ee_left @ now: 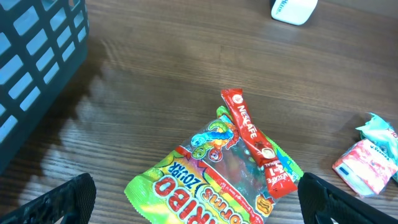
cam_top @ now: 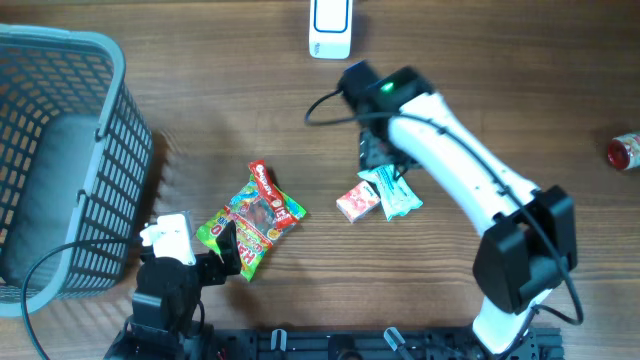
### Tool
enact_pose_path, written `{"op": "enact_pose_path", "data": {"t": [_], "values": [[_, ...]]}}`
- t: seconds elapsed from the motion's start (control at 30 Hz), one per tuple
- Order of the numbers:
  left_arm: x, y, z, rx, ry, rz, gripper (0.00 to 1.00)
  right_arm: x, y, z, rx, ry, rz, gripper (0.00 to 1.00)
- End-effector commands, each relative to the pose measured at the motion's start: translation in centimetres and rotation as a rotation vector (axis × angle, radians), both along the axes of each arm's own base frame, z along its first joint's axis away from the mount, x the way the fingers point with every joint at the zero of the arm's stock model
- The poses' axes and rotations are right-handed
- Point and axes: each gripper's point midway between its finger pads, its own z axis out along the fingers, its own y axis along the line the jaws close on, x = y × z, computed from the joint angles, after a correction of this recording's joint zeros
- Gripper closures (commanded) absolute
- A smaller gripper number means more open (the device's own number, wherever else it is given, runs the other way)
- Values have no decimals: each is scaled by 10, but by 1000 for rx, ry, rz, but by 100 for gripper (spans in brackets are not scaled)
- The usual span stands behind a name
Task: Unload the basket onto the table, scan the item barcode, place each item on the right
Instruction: 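Move the right gripper to the teal wipes pack and grasp it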
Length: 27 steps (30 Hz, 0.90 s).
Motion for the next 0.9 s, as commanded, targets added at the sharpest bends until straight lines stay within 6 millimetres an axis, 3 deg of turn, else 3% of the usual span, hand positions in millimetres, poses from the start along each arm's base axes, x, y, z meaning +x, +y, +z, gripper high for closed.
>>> {"op": "enact_pose_path", "data": {"t": [0.0, 0.1, 0.2, 0.43, 0.5, 0.57, 0.67, 0.73, 0.87], "values": [[0, -1, -2, -11, 1, -2, 0, -11, 3, -22, -80, -33, 25, 1], [0, -1, -2, -11, 1, -2, 0, -23, 0, -56, -73, -1, 40, 1], [0, -1, -2, -11, 1, -2, 0, -23, -6, -76, -67, -2, 61, 1], [0, -1, -2, -11, 1, -2, 0, -3, 6, -90, -18, -64, 132, 8], [0, -1, -2, -11, 1, -2, 0, -1, 6, -96, -20, -63, 129, 22], [0, -1, -2, -11, 1, -2, 0, -1, 3, -102, -25, -48, 118, 48], [0, -1, -2, -11, 1, -2, 0, -4, -3, -115, -32, -6, 101, 60], [0, -1, -2, -11, 1, -2, 0, -6, -9, -123, -44, 19, 75, 74], [0, -1, -2, -11, 1, -2, 0, -12, -21, -128, -43, 56, 4, 85]]}}
